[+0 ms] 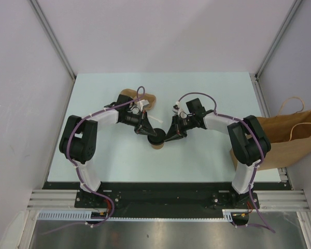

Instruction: Pack the takeout coffee

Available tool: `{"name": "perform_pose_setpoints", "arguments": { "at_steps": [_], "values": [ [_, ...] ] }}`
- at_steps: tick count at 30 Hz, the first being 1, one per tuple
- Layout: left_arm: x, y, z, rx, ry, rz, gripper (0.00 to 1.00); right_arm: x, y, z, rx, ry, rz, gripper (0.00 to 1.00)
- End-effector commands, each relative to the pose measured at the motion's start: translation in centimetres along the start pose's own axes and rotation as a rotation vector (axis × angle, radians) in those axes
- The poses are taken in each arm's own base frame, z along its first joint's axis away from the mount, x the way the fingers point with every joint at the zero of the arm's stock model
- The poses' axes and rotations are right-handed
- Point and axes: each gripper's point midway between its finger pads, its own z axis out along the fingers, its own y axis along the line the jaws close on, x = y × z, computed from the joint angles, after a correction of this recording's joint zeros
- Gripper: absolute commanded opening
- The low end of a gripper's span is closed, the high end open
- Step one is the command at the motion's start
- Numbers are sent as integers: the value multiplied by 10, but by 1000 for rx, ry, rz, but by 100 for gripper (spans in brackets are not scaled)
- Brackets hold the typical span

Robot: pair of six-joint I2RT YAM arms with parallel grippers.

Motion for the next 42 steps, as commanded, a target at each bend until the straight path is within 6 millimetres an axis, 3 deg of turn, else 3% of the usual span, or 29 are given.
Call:
{"name": "perform_pose_setpoints", "arguments": {
  "at_steps": [1,4,7,8,12,17,22,27,37,42],
  "values": [
    [6,70,10,-240,-10,-3,0,-7,-136,17,546,-128,-26,0],
    [7,69,10,-236,-8,-2,0,-16,-114,19,471,-151,-69,0],
    [4,66,9,-236,-17,7,0,-28,-68,13,364,-195,-185,1],
    [4,66,9,-237,-19,7,0,-32,-45,6,318,-214,-225,2],
    [2,64,8,-240,-28,17,0,-30,-1,-14,258,-237,-323,7],
    [0,61,8,-240,-38,25,0,-28,25,-36,262,-278,-401,8],
    [0,60,9,-243,-34,31,0,-32,55,-52,290,-349,-622,8],
    [0,60,10,-243,-34,33,0,-27,63,-46,329,-349,-743,8],
    [1,59,10,-240,-33,38,0,-23,54,-22,380,-306,-820,8],
    [1,61,11,-240,-33,34,0,-9,8,6,453,-186,-778,5]
  ]
}}
